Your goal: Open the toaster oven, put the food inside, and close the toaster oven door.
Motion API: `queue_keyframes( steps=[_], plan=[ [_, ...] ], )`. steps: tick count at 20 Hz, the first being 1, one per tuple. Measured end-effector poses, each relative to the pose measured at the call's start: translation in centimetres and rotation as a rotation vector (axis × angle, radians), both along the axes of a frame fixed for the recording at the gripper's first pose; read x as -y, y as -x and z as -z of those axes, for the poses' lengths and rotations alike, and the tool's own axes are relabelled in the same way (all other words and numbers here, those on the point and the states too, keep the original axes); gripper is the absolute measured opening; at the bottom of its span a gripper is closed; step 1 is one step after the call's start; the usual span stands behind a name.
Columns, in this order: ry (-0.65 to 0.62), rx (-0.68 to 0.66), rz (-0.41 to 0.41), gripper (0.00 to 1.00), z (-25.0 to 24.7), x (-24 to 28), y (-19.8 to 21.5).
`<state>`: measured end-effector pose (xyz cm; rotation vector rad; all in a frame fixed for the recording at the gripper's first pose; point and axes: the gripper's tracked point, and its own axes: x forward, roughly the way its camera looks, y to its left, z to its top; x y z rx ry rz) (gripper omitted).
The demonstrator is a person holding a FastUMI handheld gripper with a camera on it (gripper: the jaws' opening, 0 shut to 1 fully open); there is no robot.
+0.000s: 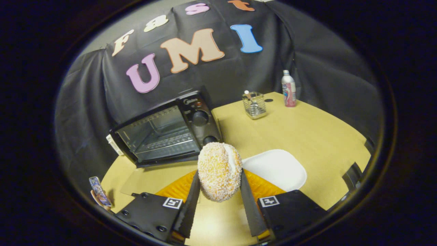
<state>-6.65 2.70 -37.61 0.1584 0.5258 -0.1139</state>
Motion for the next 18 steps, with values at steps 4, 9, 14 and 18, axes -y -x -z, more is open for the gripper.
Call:
queue_keyframes(
  steps=[4,9,14,18],
  plan=[
    [-0.012,0.011,-0.092,0.67,-0.7,-4.8,-2.1],
    [-0.022,0.007,-0.181,0.67,0.0,-10.7,-5.3],
    [-0.028,-0.014,-0.122,0.67,1.9,-13.0,-9.8],
    [-0.114,-0.013,-0.033,0.67,2.6,-13.8,-13.5]
  ],
)
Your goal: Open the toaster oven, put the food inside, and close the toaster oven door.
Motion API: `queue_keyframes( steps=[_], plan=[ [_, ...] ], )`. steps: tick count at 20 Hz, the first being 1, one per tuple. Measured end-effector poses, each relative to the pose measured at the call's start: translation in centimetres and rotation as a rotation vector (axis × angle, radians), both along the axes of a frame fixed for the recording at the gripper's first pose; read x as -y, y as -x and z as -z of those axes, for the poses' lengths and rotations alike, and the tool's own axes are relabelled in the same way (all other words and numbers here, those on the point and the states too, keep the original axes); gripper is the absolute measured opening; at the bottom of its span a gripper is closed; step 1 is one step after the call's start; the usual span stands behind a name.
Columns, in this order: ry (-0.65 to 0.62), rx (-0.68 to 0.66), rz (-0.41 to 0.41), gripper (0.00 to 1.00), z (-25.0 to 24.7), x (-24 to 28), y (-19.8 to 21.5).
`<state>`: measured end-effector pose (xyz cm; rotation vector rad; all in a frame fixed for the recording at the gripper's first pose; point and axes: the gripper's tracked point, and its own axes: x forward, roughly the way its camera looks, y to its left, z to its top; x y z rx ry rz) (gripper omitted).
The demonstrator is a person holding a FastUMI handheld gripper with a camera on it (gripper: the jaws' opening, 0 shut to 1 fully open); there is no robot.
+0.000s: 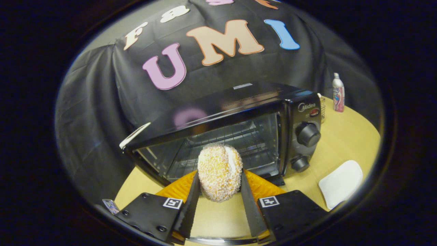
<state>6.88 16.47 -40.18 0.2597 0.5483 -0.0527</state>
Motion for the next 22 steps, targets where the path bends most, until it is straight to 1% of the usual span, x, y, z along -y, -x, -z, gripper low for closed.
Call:
queue_keyframes(
  steps=[1,3,6,8,11,14,15,17,20,22],
  plan=[
    [-0.019,-0.002,0.026,0.67,0.3,0.0,-0.9],
    [-0.015,0.015,0.076,0.67,0.7,0.4,-2.3],
    [0.025,0.043,0.097,0.67,1.6,0.3,-4.1],
    [0.042,0.029,0.094,0.67,2.6,0.1,-4.9],
    [0.058,0.048,0.067,0.67,2.9,-0.3,-6.1],
    [0.027,0.027,0.023,0.67,3.6,-1.4,-6.3],
    [0.021,0.019,0.013,0.68,3.8,-1.7,-6.1],
    [0.048,0.037,0.004,0.69,3.7,-1.7,-6.0],
    [0.115,0.066,-0.015,0.72,3.6,-1.9,-5.9],
    [0.158,0.094,-0.01,0.81,2.9,-1.6,-5.4]
  ],
)
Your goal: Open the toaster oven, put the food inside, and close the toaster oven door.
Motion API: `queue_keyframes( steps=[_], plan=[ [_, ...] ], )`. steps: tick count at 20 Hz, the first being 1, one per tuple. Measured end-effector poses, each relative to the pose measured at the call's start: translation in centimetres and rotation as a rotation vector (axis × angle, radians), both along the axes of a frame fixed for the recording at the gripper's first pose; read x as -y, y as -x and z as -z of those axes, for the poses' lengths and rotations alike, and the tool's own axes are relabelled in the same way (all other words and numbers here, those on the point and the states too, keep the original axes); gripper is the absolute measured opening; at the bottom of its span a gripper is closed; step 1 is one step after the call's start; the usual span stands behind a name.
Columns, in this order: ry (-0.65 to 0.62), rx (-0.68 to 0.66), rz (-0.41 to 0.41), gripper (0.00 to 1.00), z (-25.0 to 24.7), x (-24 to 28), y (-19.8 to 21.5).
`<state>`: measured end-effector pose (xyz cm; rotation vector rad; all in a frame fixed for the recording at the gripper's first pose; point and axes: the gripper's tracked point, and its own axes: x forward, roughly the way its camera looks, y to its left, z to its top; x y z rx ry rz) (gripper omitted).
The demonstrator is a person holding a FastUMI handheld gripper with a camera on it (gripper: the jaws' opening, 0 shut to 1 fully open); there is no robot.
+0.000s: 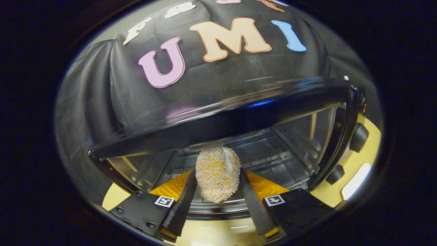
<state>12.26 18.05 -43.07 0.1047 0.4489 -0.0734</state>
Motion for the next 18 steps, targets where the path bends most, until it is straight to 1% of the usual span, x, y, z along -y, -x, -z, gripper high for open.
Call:
queue_keyframes(
  steps=[2,4,7,9,12,16,18],
  plan=[
    [0.062,0.04,0.0,0.89,-1.3,0.6,0.5],
    [0.097,0.045,-0.015,0.97,-1.9,1.0,1.9],
    [0.062,0.035,-0.074,0.97,-2.9,0.7,5.4],
    [0.057,0.056,-0.097,0.97,-4.4,1.2,8.2],
    [0.076,0.066,-0.088,0.97,-5.6,3.1,12.5],
    [0.0,0.042,-0.088,0.97,-5.3,3.7,18.5],
    [0.003,0.023,-0.084,0.97,-4.6,4.3,20.9]
  ],
)
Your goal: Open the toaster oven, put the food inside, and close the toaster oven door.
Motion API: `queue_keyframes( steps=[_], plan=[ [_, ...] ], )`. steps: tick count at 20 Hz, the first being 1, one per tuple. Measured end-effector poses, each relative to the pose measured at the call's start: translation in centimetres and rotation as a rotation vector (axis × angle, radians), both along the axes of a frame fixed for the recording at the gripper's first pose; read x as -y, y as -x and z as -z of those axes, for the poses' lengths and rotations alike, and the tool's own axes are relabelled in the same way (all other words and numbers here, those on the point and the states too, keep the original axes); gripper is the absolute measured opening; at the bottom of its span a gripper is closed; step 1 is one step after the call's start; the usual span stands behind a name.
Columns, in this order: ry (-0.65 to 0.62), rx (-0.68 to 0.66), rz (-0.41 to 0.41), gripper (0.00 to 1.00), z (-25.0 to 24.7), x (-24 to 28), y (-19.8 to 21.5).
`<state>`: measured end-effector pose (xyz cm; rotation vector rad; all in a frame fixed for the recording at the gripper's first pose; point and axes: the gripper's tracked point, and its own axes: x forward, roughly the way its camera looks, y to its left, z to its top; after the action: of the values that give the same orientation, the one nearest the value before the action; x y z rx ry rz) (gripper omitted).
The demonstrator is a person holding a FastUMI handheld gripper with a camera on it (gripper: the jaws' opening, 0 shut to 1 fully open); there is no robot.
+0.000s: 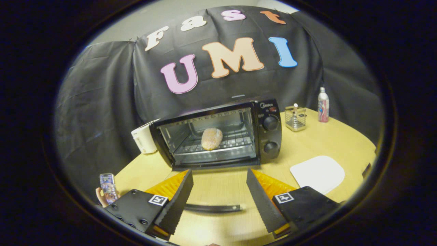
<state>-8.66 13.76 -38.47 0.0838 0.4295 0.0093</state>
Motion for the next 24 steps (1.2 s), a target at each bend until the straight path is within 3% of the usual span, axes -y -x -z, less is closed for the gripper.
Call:
queue_keyframes(
  steps=[6,13,17,24],
  plan=[
    [0.022,-0.106,0.018,0.97,4.9,1.5,4.2],
    [0.035,-0.187,0.005,0.98,9.2,2.3,3.5],
    [0.014,-0.174,-0.062,0.97,9.1,1.1,2.8],
    [0.037,-0.133,-0.111,0.97,7.1,0.8,2.2]
  ],
)
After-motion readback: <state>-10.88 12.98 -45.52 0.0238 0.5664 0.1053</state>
